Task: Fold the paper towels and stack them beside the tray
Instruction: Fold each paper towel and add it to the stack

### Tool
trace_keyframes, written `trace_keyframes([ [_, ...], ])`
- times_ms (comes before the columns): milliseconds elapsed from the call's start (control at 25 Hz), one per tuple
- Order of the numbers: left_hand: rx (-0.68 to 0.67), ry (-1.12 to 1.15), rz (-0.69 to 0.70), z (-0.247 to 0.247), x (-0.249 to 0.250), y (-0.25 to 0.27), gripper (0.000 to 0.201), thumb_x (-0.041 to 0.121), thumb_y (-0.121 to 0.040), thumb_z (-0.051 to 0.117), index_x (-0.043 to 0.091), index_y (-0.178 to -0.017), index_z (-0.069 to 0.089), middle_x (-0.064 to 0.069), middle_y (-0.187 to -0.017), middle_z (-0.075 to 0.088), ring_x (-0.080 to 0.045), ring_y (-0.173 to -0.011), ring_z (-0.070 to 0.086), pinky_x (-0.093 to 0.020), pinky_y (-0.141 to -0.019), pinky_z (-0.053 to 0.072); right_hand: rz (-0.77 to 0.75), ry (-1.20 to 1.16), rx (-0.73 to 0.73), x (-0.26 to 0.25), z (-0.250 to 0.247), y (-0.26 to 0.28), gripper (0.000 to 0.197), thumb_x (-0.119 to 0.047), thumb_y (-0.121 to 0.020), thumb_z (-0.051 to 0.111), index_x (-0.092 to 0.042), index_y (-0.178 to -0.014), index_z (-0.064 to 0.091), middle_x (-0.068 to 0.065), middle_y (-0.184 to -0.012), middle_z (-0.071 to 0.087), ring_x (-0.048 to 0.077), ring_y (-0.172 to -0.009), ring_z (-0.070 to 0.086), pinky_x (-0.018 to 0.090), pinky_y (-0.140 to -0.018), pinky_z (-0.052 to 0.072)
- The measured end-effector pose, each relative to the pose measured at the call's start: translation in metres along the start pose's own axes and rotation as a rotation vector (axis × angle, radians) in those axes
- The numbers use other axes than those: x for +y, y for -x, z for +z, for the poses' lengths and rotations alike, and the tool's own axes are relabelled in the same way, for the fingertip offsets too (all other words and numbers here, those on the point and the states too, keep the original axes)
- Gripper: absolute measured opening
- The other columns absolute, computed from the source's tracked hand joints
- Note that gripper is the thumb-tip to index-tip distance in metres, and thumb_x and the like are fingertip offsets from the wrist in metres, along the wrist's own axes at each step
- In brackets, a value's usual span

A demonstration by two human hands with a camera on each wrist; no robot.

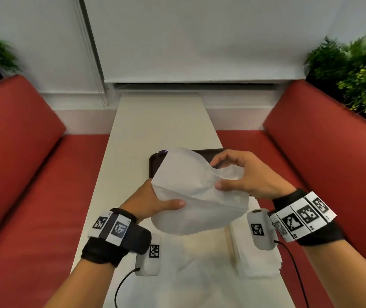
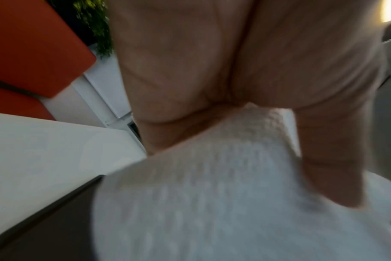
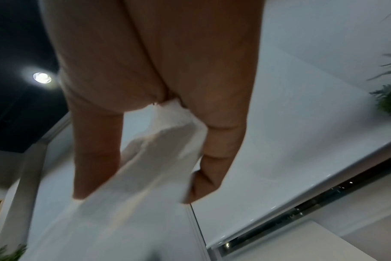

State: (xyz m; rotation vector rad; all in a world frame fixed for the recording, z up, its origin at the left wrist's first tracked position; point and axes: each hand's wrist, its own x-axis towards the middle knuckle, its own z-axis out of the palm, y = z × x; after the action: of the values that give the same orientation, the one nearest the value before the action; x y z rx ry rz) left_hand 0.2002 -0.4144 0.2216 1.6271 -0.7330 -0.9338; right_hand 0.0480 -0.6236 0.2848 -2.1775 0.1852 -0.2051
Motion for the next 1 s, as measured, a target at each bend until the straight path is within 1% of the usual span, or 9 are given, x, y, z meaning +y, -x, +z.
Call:
trace_keyframes([
  [80,0.011,0.109,0.067,0.001,0.001,-0.004,0.075,0.035,-0.048,0.087,0.018,-0.117,0.06,-0.002,-0.112,0.069,-0.019,-0.106,0.064,-0.041,-0.093,0.052,0.058,-0.1,0.151,0.011,-0.004,0.002,0.052,-0.021,-0.066,0.085,-0.022,-0.113,0.061,-0.005,-0.104,0.069,0.004,-0.098,0.064,0.018,-0.086,0.048],
  [200,0.055,0.304,0.127,0.0,0.001,-0.005,0.085,0.029,-0.051,0.088,0.012,-0.126,0.052,-0.007,-0.117,0.067,-0.023,-0.108,0.063,-0.034,-0.086,0.055,0.212,-0.558,0.374,0.03,0.003,0.011,0.084,-0.052,-0.052,0.087,-0.022,-0.122,0.054,0.007,-0.107,0.07,0.018,-0.091,0.07,0.038,-0.076,0.057],
  [320,0.066,0.46,0.133,-0.001,0.0,-0.005,0.083,0.029,-0.049,0.09,0.008,-0.122,0.057,-0.013,-0.117,0.066,-0.026,-0.108,0.064,-0.033,-0.081,0.055,0.27,-0.856,0.218,0.04,0.024,0.026,0.099,-0.064,-0.049,0.083,-0.01,-0.127,0.053,0.012,-0.113,0.069,0.024,-0.096,0.068,0.037,-0.073,0.058],
  [440,0.099,0.51,0.139,0.004,-0.001,-0.006,0.08,0.032,-0.047,0.091,0.005,-0.116,0.061,-0.016,-0.112,0.068,-0.03,-0.105,0.064,-0.032,-0.076,0.056,0.222,-0.903,0.087,0.04,0.044,0.035,0.087,-0.06,-0.062,0.077,-0.004,-0.126,0.058,0.018,-0.125,0.063,0.032,-0.114,0.061,0.037,-0.086,0.055],
  [520,0.118,0.514,0.139,0.007,-0.002,-0.006,0.078,0.03,-0.047,0.091,0.006,-0.115,0.062,-0.015,-0.112,0.068,-0.03,-0.106,0.064,-0.034,-0.078,0.056,0.258,-0.91,0.118,0.036,0.046,0.034,0.083,-0.061,-0.06,0.078,-0.002,-0.118,0.064,0.021,-0.12,0.065,0.032,-0.109,0.064,0.035,-0.083,0.056],
  [640,0.107,0.509,0.149,0.01,-0.002,-0.005,0.07,0.024,-0.051,0.088,0.012,-0.114,0.062,-0.012,-0.114,0.067,-0.027,-0.107,0.064,-0.035,-0.08,0.056,0.272,-0.869,0.197,0.031,0.041,0.031,0.084,-0.05,-0.067,0.078,0.017,-0.113,0.055,0.024,-0.11,0.066,0.031,-0.096,0.066,0.032,-0.076,0.057],
  [760,0.092,0.482,0.172,0.009,0.002,0.0,0.069,0.034,-0.046,0.09,0.017,-0.108,0.066,-0.01,-0.113,0.069,-0.024,-0.104,0.066,-0.036,-0.08,0.056,0.161,-0.73,0.291,0.024,0.035,0.03,0.043,-0.025,-0.078,0.067,0.004,-0.11,0.065,0.014,-0.109,0.071,0.026,-0.1,0.068,0.031,-0.08,0.056],
  [840,0.128,0.387,0.183,0.005,0.007,0.002,0.067,0.041,-0.047,0.088,0.013,-0.105,0.068,-0.01,-0.109,0.07,-0.026,-0.101,0.067,-0.038,-0.081,0.056,0.114,-0.621,0.307,0.021,0.028,0.031,0.03,-0.019,-0.08,0.065,-0.002,-0.104,0.069,0.01,-0.106,0.073,0.025,-0.097,0.07,0.032,-0.078,0.056],
  [1000,0.177,0.281,0.182,-0.001,0.017,0.004,0.039,0.022,-0.066,0.072,0.005,-0.1,0.068,-0.014,-0.103,0.071,-0.032,-0.098,0.066,-0.039,-0.08,0.055,0.087,-0.524,0.24,0.022,0.018,0.034,0.021,-0.015,-0.082,0.064,-0.005,-0.099,0.071,0.008,-0.103,0.074,0.022,-0.093,0.071,0.026,-0.072,0.056],
])
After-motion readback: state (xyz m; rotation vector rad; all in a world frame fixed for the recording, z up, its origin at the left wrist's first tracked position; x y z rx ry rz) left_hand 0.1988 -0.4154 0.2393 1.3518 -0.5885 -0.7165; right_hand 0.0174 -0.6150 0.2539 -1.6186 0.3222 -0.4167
